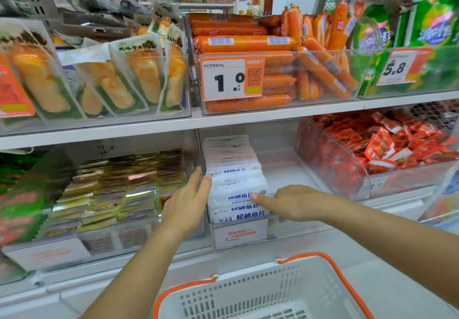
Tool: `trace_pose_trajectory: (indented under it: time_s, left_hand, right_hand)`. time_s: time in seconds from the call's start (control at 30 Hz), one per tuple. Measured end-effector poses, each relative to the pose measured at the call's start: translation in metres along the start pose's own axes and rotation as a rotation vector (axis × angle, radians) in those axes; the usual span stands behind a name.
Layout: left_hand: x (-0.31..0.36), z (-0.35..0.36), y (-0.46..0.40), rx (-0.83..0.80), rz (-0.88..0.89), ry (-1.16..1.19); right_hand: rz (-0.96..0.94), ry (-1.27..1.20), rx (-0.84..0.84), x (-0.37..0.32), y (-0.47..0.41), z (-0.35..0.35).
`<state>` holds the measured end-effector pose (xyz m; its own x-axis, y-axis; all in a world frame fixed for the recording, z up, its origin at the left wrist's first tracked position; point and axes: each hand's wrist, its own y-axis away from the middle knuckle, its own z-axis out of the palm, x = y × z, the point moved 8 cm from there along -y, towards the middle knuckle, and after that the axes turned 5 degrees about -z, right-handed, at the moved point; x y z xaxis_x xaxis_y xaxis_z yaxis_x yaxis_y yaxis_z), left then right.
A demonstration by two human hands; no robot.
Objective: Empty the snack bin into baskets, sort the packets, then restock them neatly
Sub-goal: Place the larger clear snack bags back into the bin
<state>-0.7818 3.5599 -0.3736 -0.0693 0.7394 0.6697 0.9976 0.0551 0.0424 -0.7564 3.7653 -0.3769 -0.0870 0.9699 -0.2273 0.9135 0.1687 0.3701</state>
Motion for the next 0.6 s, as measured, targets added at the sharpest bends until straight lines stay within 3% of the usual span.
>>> trace_pose_trajectory:
  time_s: [0.23, 0.4, 0.6]
  left_hand:
    - [0.0, 0.0, -0.001, 0.001, 0.003, 0.001]
    - [0.002, 0.0, 0.001, -0.005, 0.004, 0.015]
    - [0.002, -0.001, 0.002, -0.014, -0.002, 0.029]
  right_hand:
    - [0.002, -0.176, -0.005, 0.017, 0.011, -0.001]
    - [-0.041, 0.009, 0.09, 0.011, 0.013, -0.007]
    - [0.06, 0.124, 0.2, 0.011, 0.008, -0.006]
